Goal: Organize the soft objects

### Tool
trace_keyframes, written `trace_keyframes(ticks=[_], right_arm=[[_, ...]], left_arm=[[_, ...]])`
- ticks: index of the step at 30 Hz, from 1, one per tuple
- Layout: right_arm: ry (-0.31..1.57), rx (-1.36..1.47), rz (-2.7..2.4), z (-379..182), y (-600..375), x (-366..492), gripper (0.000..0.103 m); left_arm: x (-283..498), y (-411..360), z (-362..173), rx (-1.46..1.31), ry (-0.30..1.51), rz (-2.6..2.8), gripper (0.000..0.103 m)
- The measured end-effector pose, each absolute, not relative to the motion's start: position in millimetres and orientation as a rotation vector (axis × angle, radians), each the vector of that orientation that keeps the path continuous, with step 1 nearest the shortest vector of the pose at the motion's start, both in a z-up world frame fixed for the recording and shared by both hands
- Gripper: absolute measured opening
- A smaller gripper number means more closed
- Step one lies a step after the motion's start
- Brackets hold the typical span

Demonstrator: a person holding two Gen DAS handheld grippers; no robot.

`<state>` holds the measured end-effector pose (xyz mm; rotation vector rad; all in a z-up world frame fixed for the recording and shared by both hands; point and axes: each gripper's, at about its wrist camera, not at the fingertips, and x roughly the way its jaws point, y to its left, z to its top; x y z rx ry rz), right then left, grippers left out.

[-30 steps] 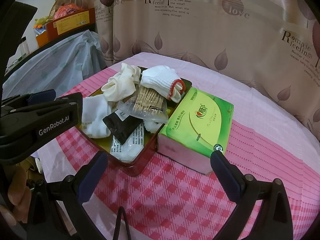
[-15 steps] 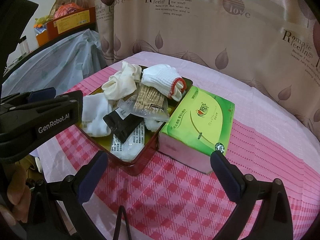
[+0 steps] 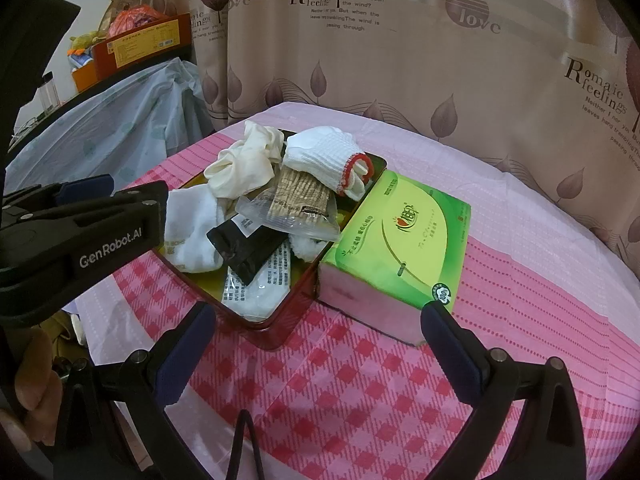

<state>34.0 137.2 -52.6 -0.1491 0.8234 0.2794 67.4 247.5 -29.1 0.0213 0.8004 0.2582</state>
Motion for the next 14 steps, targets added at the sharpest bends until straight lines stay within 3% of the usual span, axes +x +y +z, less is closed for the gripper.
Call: trace_keyframes(ticks=[14], right_arm=[[0.823,-0.15,0.277,-51.9,137.5,34.1,0.101]], left_arm=[[67.8,248.2,-28.3,0.027,0.789,0.245,0.053]])
